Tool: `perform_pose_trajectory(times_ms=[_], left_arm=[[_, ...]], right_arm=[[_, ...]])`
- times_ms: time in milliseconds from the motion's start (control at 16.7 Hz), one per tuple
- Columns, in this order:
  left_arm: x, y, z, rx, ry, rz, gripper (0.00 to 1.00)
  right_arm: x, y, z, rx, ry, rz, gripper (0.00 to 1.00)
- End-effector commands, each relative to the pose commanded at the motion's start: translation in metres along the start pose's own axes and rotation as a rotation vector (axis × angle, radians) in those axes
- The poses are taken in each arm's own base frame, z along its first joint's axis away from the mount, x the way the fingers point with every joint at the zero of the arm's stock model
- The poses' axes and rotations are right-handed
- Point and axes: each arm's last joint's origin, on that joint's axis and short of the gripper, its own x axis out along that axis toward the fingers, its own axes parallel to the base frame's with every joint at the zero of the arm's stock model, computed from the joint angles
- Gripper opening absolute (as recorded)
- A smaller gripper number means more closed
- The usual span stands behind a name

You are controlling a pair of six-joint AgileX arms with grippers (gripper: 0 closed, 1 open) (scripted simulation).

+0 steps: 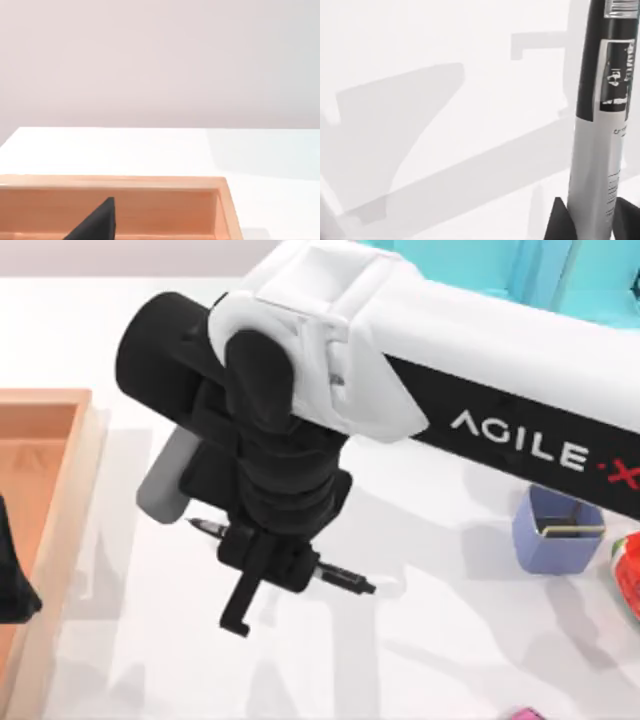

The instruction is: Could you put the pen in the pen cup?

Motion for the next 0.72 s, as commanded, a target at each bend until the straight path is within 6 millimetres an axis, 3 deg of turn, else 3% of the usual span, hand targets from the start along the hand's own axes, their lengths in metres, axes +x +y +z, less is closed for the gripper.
perform_pose_trajectory(times_ms=[180,360,540,720], left_arm=[[0.0,0.0,0.0,0.0,0.0,0.0,1.0],[0.0,0.0,0.0,0.0,0.0,0.0,1.0],[0.0,0.0,0.0,0.0,0.0,0.0,1.0],[0.0,0.0,0.0,0.0,0.0,0.0,1.0]], right_arm=[[0.006,-0.015,0.003,0.057,-0.124,0.059,0.0],[0.017,-0.044,0.006,0.141,-0.317,0.135,0.0],[0.032,-0.086,-0.001,0.228,-0.564,0.203,0.0],[0.05,-0.134,-0.027,0.294,-0.824,0.247,0.0]])
